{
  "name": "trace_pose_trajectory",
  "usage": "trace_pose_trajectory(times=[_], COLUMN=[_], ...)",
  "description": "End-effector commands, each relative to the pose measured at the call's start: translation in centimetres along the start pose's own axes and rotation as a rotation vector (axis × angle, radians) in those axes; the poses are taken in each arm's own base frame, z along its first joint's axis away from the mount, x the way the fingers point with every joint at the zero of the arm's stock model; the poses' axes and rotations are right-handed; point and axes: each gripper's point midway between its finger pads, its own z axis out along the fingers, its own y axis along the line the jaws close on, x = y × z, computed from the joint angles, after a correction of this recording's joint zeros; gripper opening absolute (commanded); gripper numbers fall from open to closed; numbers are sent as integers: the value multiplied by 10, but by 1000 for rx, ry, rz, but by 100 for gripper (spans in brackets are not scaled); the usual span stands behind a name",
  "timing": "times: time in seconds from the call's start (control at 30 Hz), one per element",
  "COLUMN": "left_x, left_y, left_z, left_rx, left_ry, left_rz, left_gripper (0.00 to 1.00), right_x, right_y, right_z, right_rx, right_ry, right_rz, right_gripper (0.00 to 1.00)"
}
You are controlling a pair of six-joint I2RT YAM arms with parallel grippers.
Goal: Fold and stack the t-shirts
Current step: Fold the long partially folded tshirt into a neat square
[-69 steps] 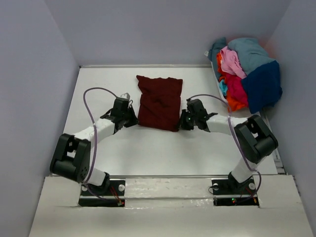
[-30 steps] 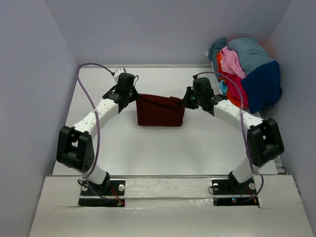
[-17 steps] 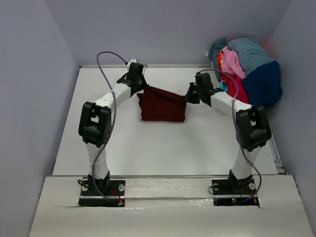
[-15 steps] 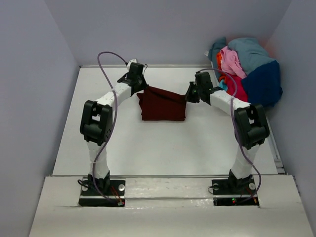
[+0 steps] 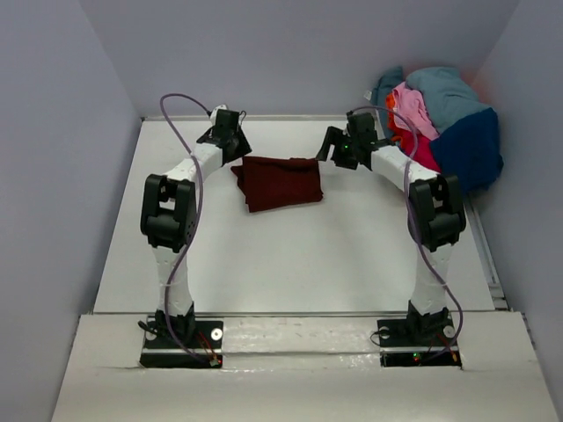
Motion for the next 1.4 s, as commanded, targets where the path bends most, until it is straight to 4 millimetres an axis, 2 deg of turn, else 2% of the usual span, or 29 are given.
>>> trace_pose_trajectory(times=[0.0,0.03,0.13,0.17,0.2,0.27,0.3,0.33,0.37,0.4,0.43,0.47,0.5,0.53,0.57,0.6,0.63,0.7,0.73,0.8,0.83,0.97,1.07,1.1,1.2,1.37], left_x=[-70,-81,-84,-83,-77,-68,-69,-49,-38,-32,-14,-5,8,26,38,50,64,84,92,106,109,117,114,119,117,127], left_y=[-34,-38,-36,-36,-32,-32,-38,-41,-40,-50,-51,-54,-65,-66,-69,-80,-81,-82,-84,-79,-78,-67,-63,-61,-59,-55], left_z=[-47,-63,-86,-93,-103,-111,-119,-117,-116,-121,-117,-116,-117,-113,-109,-110,-107,-97,-96,-86,-83,-63,-53,-48,-40,-33], left_rx=[98,110,116,126,130,165,203,257,281,314,335,348,375,388,398,429,440,469,496,495,497,463,453,449,446,436], left_ry=[-144,-169,-173,-176,-170,-157,-170,-110,-88,-71,-34,-19,-1,38,65,77,102,135,162,183,188,205,212,229,233,263], left_rz=[48,52,70,71,69,69,64,74,67,67,66,67,66,65,63,69,56,42,28,21,32,53,47,52,61,77], left_gripper=[83,87,92,94,95,94,88,83,64,50,38,24,6,6,6,6,6,6,6,6,6,6,6,6,6,6], right_x=[-70,-87,-91,-87,-77,-63,-48,-39,-24,-21,-11,-2,3,14,18,22,27,31,37,35,40,30,20,23,2,-18], right_y=[46,61,87,92,90,85,77,82,77,79,78,81,79,79,78,77,75,72,66,65,58,53,50,45,48,53], right_z=[-47,-60,-81,-85,-80,-75,-66,-65,-56,-55,-51,-48,-45,-38,-35,-32,-25,-17,-6,2,13,30,45,54,65,82], right_rx=[-111,-144,-261,-293,-317,-331,-329,-378,-395,-413,-432,-448,-455,-464,-470,-476,-486,-485,-474,-471,-450,-408,-381,-365,-348,-350], right_ry=[-127,-159,-159,-155,-140,-109,-71,-42,3,17,46,67,78,100,113,121,132,144,165,167,183,151,128,135,74,8], right_rz=[-152,-195,-244,-255,-259,-251,-240,-237,-224,-216,-204,-196,-189,-177,-168,-163,-153,-135,-125,-125,-112,-106,-103,-99,-106,-73], right_gripper=[93,95,94,90,77,63,53,30,17,7,7,7,7,7,7,7,7,7,7,7,7,7,7,7,7,7])
